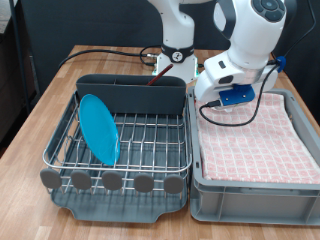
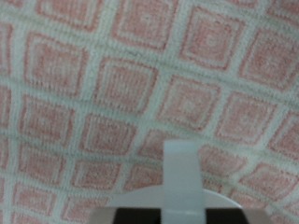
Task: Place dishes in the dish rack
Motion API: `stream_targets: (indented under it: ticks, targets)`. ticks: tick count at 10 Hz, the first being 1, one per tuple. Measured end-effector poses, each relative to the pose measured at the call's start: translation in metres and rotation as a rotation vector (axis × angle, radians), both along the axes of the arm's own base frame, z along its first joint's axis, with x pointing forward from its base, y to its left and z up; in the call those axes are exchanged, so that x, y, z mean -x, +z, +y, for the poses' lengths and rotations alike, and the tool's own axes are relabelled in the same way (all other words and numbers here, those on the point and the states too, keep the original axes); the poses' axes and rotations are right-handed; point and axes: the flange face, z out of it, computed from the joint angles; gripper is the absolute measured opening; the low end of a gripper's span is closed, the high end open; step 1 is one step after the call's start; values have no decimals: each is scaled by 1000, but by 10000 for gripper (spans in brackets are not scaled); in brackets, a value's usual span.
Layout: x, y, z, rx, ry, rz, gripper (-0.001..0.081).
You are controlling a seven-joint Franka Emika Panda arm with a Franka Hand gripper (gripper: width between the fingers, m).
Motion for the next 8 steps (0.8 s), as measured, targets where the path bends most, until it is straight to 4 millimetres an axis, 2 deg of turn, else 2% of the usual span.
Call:
stream_targets:
  ticks: [3, 8]
  targets:
    - [-9, 24, -4, -1, -14, -16, 71]
    - [-33, 70, -23, -1, -11, -88, 71]
